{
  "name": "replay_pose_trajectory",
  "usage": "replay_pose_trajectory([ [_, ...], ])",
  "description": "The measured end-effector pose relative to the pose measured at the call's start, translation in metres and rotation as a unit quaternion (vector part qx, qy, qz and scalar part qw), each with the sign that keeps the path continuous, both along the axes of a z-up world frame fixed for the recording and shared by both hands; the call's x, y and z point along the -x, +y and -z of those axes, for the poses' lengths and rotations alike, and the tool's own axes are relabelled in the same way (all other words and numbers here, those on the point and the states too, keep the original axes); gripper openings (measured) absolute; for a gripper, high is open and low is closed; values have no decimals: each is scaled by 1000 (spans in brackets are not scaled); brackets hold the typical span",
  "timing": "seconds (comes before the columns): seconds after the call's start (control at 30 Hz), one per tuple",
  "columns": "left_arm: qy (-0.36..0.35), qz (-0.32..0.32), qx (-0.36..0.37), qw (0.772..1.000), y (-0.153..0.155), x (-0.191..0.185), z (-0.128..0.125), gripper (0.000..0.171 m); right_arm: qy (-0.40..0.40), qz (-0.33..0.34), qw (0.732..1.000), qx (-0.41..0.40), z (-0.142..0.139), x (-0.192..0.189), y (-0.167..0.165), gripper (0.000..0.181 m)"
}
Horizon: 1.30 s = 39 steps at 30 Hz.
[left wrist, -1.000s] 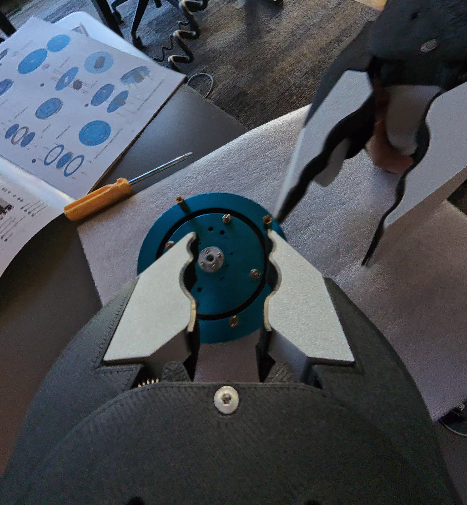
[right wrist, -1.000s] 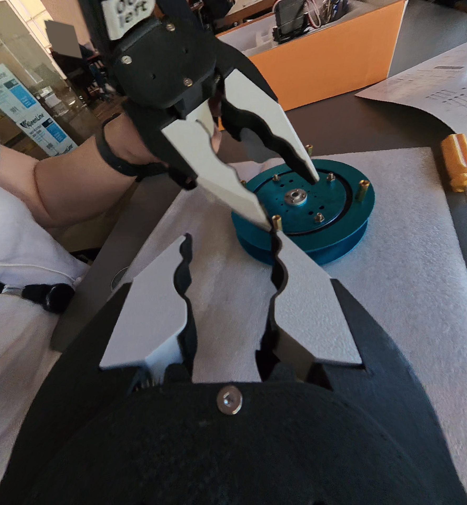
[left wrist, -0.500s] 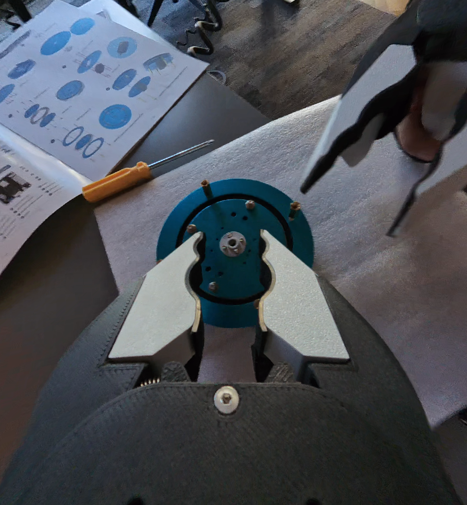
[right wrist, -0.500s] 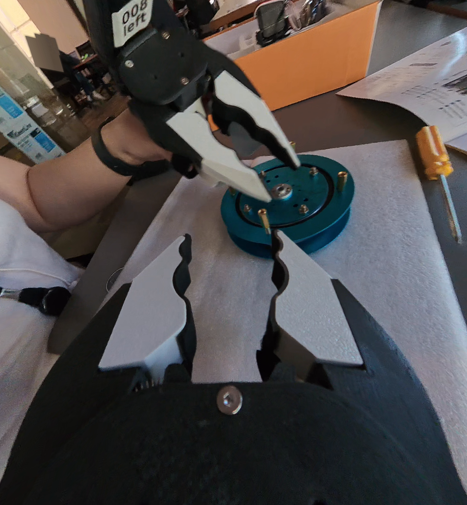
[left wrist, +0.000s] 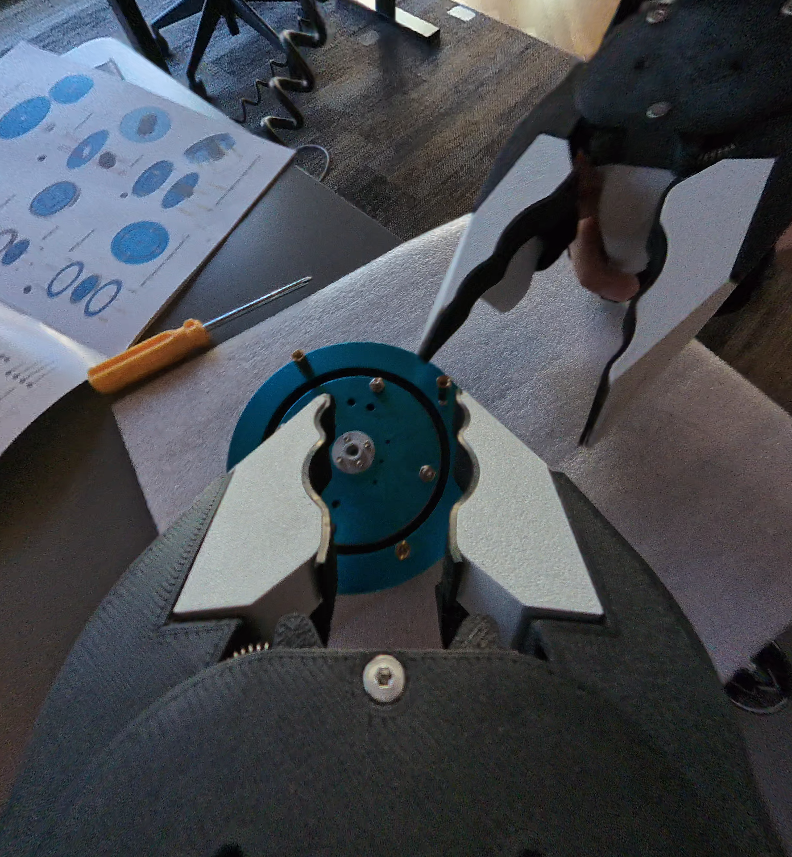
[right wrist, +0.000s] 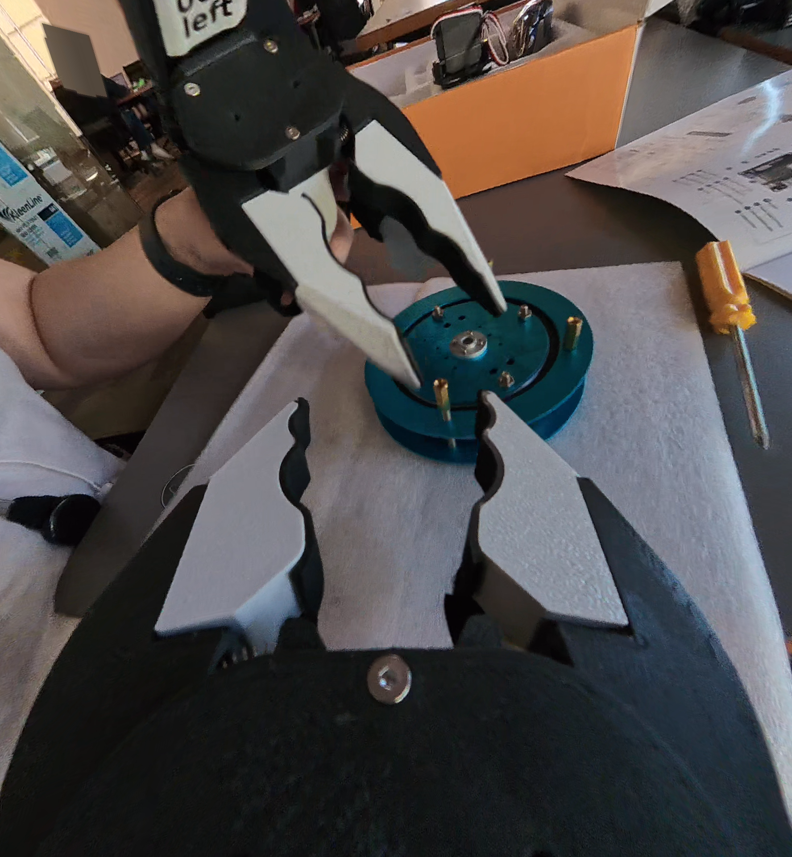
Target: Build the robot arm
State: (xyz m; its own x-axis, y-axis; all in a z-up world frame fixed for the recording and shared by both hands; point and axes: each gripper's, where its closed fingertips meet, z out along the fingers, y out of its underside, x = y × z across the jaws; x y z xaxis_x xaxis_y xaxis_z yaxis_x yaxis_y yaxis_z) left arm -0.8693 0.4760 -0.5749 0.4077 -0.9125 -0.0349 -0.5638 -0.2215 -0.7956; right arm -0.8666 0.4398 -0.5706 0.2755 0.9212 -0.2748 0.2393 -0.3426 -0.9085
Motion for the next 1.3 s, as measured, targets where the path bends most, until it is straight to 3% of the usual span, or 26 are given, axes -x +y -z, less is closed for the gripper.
replay_pose_trajectory([
  [0.13,42,-10,-34,998,8,-5,10,55,-34,-26,999,4,10,5,-7,71],
  [0.17,45,-34,-37,998,16,5,10,40,-38,-27,999,1,10,-1,-11,62],
  [0.23,43,-56,-36,997,23,22,9,41,-22,-18,1000,4,3,-13,-13,53],
  [0.37,-12,4,11,1000,-2,-2,-2,50,1,-2,1000,3,-1,-5,-1,68],
  [0.47,34,24,-7,999,-6,-10,9,55,-25,-24,999,0,10,10,-4,69],
  [0.63,41,0,-18,999,4,0,11,63,-13,-42,999,4,5,1,-16,53],
  [0.67,41,-1,-16,999,3,2,10,62,-11,-37,999,6,3,-3,-15,47],
  [0.77,41,9,-14,999,-6,6,5,57,14,-14,1000,1,-6,-6,-6,53],
  [1.03,60,2,-39,997,0,6,6,54,-12,-66,998,0,6,17,-10,63],
  [1.07,57,-9,-47,997,5,7,4,49,-12,-58,998,-4,4,12,-10,64],
  [1.1,57,-27,-64,996,13,10,2,37,-10,-61,998,-5,3,7,-12,53],
  [1.2,45,-15,-51,998,8,11,-1,50,7,-17,1000,-7,-4,-7,-4,56],
  [1.3,42,7,-21,999,-6,11,2,57,21,-18,1000,-2,-5,-3,-3,61],
])
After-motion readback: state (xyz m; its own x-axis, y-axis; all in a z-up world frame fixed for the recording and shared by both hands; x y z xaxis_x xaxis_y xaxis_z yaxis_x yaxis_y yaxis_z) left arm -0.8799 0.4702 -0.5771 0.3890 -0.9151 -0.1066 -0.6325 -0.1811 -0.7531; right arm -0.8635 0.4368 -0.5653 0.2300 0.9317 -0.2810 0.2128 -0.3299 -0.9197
